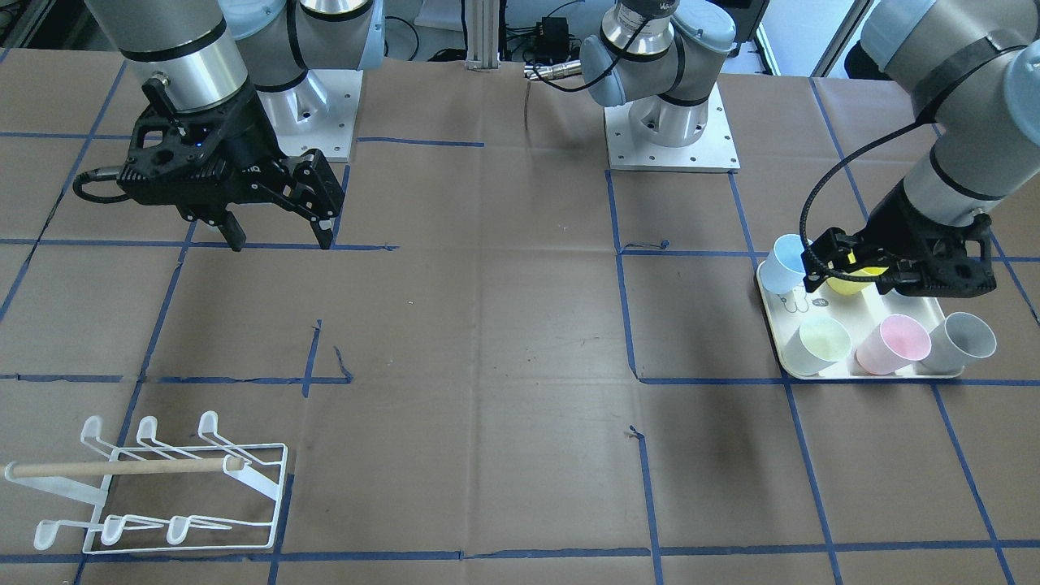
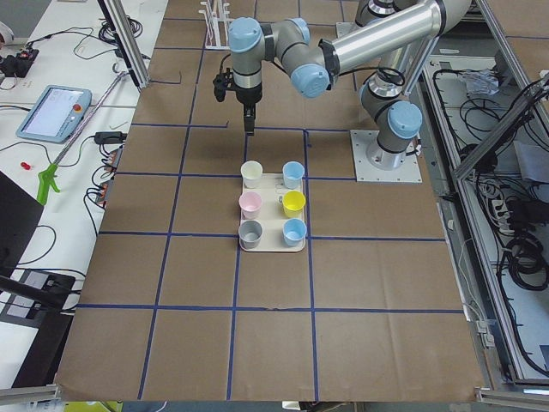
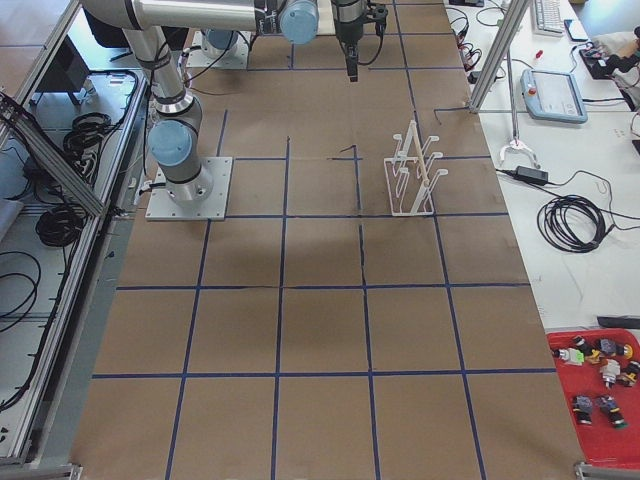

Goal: Transfer IKEA cup to right arm and place on rack

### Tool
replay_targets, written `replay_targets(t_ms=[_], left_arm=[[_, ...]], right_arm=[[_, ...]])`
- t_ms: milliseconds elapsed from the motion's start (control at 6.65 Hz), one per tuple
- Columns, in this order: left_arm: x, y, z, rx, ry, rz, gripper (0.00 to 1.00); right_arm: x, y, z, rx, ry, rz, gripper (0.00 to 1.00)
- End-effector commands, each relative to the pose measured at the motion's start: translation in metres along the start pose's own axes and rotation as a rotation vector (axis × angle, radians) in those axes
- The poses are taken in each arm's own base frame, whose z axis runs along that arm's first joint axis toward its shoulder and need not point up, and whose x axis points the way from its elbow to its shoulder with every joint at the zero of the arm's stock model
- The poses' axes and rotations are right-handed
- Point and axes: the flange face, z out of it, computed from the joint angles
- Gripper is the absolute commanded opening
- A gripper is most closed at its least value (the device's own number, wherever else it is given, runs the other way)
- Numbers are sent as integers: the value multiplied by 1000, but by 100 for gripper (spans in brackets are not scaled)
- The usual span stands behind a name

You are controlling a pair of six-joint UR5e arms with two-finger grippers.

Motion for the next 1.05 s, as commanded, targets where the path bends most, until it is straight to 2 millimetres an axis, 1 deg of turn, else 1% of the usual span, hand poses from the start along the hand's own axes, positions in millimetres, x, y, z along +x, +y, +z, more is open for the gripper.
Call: replay_targets(t_ms=[0, 150, 301, 451, 602, 752, 903], left_arm=[[-6, 5, 73, 18, -9, 25, 100], [-18, 14, 97, 16, -4, 5, 100], [-30, 20, 114, 14, -1, 7, 100], [-32, 18, 123, 2, 5, 5, 100], [-33, 16, 129, -5, 9, 1, 100], [-32, 16, 133, -12, 15, 1, 100], [-32, 16, 134, -15, 15, 3, 100]], right_arm=[[-14, -18, 0, 90, -148, 52, 100], [-19, -24, -5, 155, -195, 105, 100], [-26, -28, -11, 192, -270, 165, 100], [-29, -35, -8, 216, -317, 239, 100], [-32, -43, -6, 268, -346, 272, 100], [-36, -49, -12, 331, -403, 302, 100], [-40, -54, -10, 353, -458, 338, 100]])
